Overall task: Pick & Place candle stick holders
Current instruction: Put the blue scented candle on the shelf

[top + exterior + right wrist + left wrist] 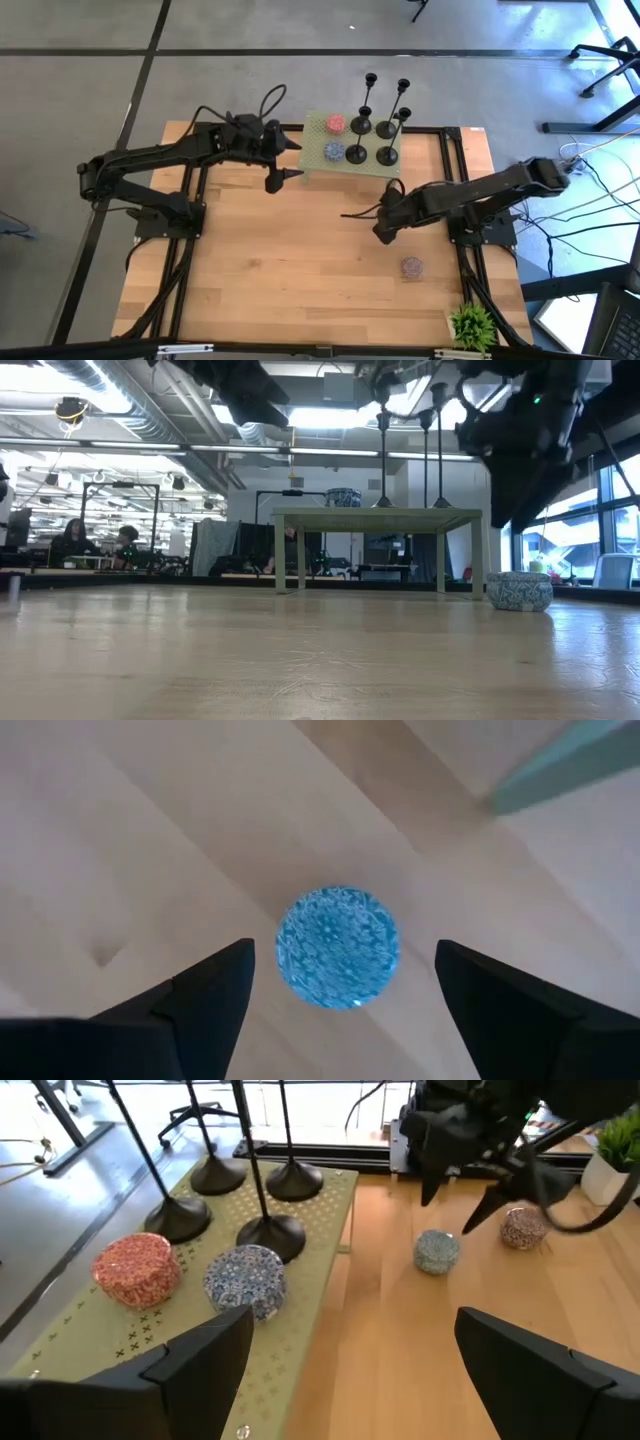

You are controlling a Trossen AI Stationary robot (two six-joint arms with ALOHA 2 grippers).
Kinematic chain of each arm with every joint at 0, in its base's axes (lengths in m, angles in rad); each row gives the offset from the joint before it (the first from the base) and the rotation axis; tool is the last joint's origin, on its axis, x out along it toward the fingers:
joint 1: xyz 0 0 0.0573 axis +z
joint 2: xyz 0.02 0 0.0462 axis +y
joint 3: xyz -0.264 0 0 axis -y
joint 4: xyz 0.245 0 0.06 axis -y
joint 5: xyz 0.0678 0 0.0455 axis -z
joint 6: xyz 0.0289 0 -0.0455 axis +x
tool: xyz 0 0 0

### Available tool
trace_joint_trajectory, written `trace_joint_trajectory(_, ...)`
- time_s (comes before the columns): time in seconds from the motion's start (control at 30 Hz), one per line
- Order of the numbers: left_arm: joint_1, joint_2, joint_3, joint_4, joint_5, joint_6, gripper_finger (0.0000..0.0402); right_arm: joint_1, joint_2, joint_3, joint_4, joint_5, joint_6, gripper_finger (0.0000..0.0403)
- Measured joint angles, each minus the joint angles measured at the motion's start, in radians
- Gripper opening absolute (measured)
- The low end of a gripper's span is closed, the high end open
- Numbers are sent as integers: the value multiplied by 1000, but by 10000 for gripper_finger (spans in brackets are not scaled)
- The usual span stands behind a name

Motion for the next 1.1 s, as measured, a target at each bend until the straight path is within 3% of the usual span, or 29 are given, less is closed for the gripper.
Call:
trace_joint_trajectory(0.3,-33,0,0,0,0,-23,345,-1,143,0,31,-64,219,315)
trace_joint_trajectory(0.5,-48,0,0,0,0,-27,345,-2,191,0,49,-29,279,315)
trace_joint_trajectory(1.1,-49,0,0,7,0,-76,345,-2,219,1,50,-28,239,315)
